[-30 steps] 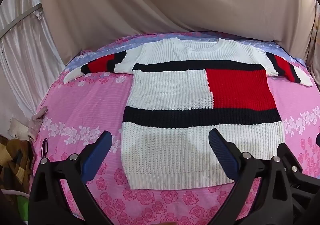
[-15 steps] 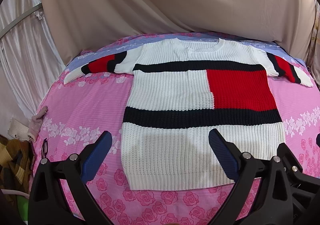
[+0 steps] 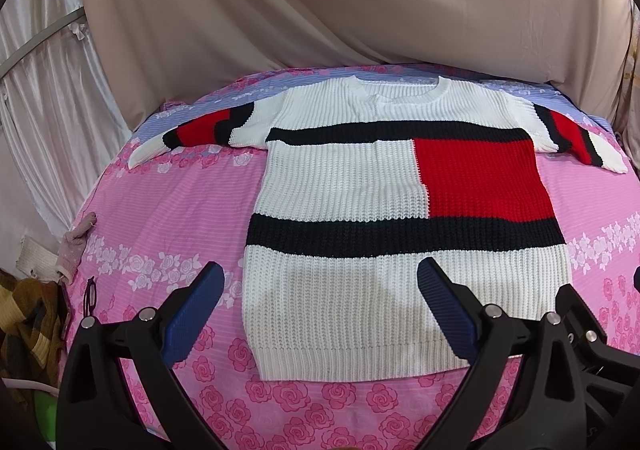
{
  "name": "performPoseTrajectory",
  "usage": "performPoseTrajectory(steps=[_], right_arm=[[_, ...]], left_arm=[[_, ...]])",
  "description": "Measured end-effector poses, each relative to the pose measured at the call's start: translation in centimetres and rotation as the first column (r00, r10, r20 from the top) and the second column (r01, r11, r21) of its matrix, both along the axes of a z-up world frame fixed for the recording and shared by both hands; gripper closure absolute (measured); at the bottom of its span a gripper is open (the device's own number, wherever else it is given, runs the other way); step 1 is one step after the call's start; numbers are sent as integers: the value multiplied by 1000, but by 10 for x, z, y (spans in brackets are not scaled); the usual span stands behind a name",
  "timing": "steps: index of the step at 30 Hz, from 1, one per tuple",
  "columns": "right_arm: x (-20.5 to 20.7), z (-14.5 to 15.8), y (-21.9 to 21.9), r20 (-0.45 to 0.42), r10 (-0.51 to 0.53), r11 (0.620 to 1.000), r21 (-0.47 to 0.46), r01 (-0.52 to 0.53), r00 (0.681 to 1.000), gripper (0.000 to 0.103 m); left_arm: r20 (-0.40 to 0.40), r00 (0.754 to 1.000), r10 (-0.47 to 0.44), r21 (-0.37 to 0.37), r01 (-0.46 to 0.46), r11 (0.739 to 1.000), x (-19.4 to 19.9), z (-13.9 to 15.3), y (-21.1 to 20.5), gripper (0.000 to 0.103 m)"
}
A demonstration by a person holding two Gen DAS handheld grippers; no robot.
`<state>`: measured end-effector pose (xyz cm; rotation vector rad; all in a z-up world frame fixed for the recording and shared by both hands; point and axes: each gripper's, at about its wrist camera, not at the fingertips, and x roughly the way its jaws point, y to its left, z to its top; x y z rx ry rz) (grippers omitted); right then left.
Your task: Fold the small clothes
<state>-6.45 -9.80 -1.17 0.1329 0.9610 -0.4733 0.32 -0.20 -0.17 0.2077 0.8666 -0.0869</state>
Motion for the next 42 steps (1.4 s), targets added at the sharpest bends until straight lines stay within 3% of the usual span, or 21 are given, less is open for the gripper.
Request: performPoseTrajectory(steps=[32,37,39,42], right_arm=[[1,-2,0,-3,2,1000,5,-2,1000,5],[-1,-15,-28,25,3,990,142,-6,1000,5],[-7,-20,-55,75,-40,980,197,24,996,5],[-11,-23,-111,125,-120,975,202,93,985,5]], left_arm=[[-10,1000,7,-5,-7,1000,2,-4,4,8],[-28,999,21,-75,-23,997,7,-2,16,7],[-25,999,33,-95,-35,995,10,0,19,7],[-2,998,67,-97,-67,993,15,5,23,7]])
